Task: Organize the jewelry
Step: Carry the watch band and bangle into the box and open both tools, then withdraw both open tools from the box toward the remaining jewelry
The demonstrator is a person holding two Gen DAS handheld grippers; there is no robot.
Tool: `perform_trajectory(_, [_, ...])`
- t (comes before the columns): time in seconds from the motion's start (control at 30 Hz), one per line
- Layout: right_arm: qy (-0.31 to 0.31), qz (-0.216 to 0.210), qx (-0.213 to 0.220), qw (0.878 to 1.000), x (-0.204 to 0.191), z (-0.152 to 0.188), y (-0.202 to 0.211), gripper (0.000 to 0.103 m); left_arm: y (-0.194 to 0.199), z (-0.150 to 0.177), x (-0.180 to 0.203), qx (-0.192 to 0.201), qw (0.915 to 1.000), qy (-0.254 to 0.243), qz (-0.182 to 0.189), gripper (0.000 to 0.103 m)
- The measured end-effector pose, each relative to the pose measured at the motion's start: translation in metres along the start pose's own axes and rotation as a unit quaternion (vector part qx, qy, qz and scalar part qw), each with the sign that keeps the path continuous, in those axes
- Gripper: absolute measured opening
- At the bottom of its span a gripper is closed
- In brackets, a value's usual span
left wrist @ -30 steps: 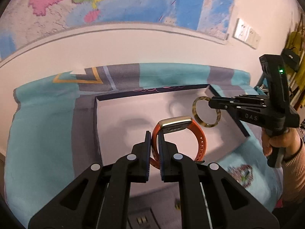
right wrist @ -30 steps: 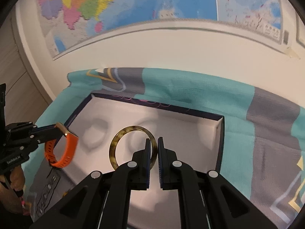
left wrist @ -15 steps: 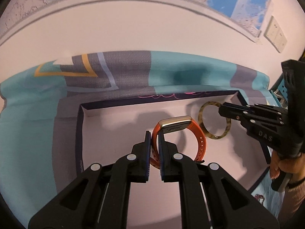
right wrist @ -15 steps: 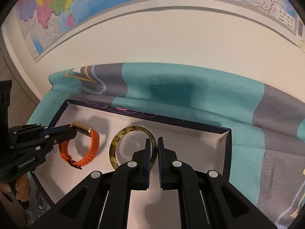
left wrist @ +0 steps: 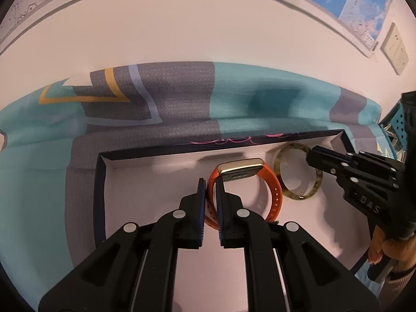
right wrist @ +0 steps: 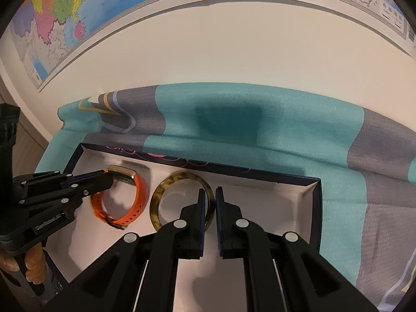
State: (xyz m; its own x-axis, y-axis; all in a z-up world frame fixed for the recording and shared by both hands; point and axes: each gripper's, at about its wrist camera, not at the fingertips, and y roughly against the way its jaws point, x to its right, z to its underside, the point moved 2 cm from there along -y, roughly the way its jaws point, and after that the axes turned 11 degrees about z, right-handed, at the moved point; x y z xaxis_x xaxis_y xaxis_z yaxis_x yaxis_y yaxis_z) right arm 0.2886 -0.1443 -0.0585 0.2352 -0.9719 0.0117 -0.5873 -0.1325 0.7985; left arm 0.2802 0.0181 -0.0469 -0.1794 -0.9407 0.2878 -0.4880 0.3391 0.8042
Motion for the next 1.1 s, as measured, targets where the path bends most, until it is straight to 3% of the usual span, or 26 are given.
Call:
perform_trajectory(0.2, [-0.011, -0.007, 0.02, 1.0, 0.006, 0.006, 0.018, 0.01, 0.0, 0.004, -0.003, 0.008, 0.9999, 0.007, 0.001, 0.021])
perform_trajectory(0.3, [0.001, -0.022, 0.051, 0.998, 0.003, 0.016, 0.044, 0.022, 0.014, 0.009, -0.003, 0.034, 0.9994, 0.005, 0.004, 0.039])
perform_trajectory(0.4, [0.019, -0.035, 0.081, 0.996, 0.001, 0.03, 0.07, 0.029, 0.036, 0.021, 0.003, 0.061, 0.9979, -0.015, -0.017, 0.047])
perform_trajectory(0.5, [0.037, -0.054, 0.103, 0.993, 0.001, 0.051, 0.098, 0.035, 0.06, 0.039, 0.012, 0.086, 0.9948, -0.041, -0.036, 0.051])
perform_trajectory(0.7, [0.064, -0.082, 0.094, 0.99, 0.008, 0.106, 0.126, 0.038, 0.105, 0.092, 0.024, 0.121, 0.9892, -0.081, -0.02, 0.058])
perform_trajectory(0.87, [0.074, -0.07, 0.077, 0.992, 0.01, 0.147, 0.131, 0.038, 0.119, 0.135, 0.025, 0.114, 0.9895, -0.088, 0.005, 0.06])
perform_trajectory(1.1, [0.059, -0.077, 0.06, 0.994, 0.009, 0.183, 0.131, 0.038, 0.118, 0.174, 0.029, 0.103, 0.991, -0.086, 0.003, 0.06])
